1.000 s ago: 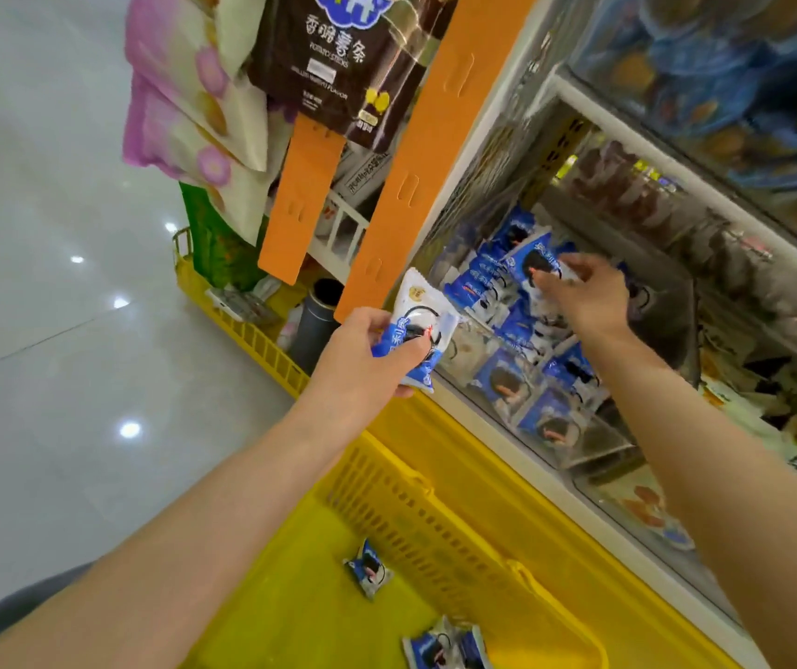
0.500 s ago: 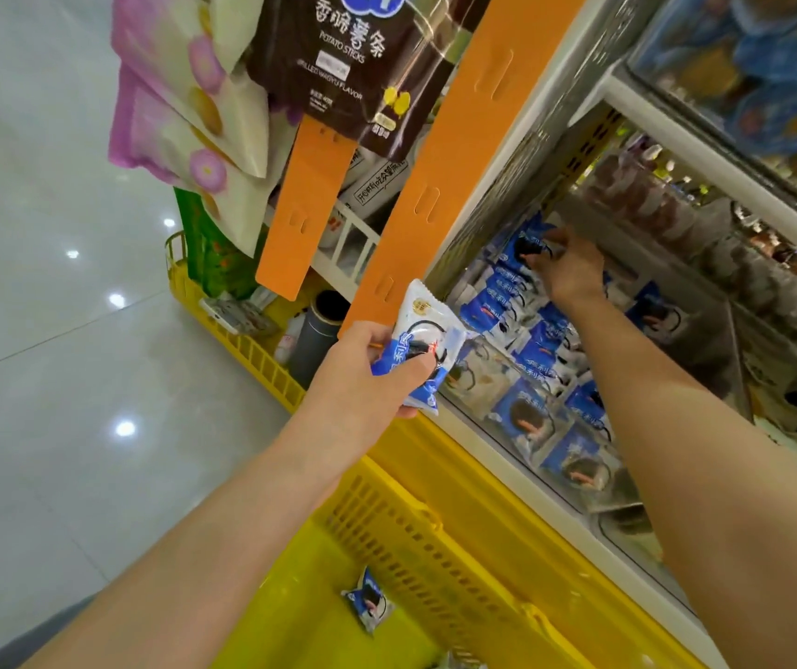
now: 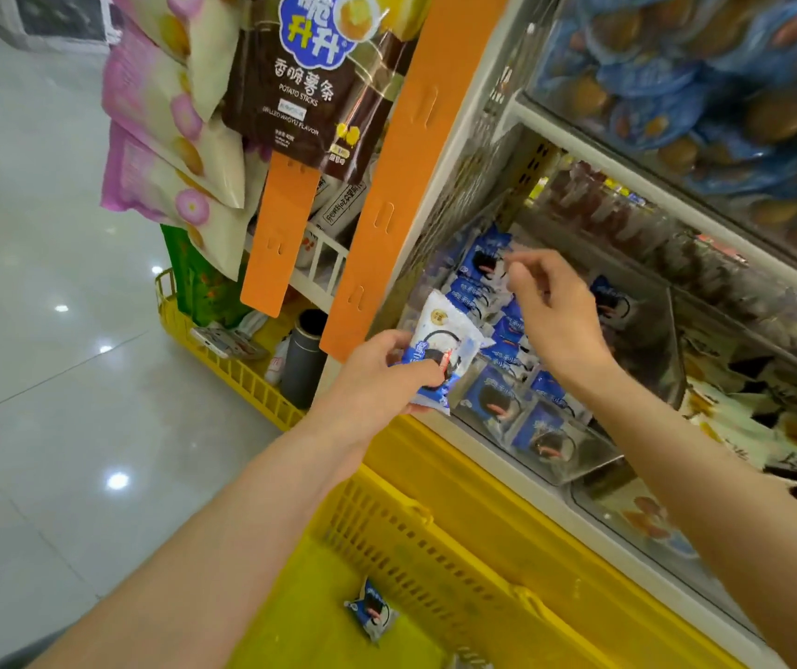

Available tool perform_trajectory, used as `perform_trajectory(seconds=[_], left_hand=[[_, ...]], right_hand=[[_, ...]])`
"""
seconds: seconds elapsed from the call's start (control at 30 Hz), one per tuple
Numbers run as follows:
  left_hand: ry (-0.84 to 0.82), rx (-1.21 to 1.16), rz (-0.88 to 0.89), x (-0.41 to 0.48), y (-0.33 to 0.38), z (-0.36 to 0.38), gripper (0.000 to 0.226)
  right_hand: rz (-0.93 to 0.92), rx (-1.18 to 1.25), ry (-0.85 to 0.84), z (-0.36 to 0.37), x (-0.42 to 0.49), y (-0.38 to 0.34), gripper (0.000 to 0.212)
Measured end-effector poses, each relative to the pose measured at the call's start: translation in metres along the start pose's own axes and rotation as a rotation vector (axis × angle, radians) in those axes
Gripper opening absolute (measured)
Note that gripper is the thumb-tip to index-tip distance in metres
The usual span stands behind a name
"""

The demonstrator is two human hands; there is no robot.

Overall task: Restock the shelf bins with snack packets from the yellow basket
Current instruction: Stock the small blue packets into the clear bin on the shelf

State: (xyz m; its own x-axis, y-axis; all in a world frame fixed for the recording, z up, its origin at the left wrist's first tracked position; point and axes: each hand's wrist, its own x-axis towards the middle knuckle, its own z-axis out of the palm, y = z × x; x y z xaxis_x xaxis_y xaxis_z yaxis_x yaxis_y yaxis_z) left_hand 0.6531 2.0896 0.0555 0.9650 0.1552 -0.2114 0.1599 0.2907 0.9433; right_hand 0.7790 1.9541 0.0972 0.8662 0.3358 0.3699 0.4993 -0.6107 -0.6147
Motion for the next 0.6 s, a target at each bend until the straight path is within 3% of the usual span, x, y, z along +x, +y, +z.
perform_trajectory(seconds=[0.13, 0.2, 0.3, 0.43, 0.6], left_hand=[[-0.012, 0.052, 0.032, -0.003, 0.000, 0.012, 0.042], [0.005, 0.127, 0.062, -0.004, 0.000, 0.018, 0.044], [0.018, 0.139, 0.108, -0.003, -0.003, 0.026, 0.037], [0.040, 0.069, 0.205, -0.007, -0.003, 0.037, 0.016], [0.045, 0.223, 0.461, -0.016, -0.005, 0.048, 0.015]], right_hand=[[0.032, 0.143, -0.212, -0.012, -0.052, -0.015, 0.040], [0.059, 0.145, -0.272, -0.020, -0.067, -0.014, 0.034], [0.185, 0.353, -0.247, -0.036, -0.085, -0.008, 0.011], [0.303, 0.453, -0.234, -0.047, -0.105, -0.001, 0.032], [0.204, 0.275, -0.173, -0.050, -0.125, -0.001, 0.036]])
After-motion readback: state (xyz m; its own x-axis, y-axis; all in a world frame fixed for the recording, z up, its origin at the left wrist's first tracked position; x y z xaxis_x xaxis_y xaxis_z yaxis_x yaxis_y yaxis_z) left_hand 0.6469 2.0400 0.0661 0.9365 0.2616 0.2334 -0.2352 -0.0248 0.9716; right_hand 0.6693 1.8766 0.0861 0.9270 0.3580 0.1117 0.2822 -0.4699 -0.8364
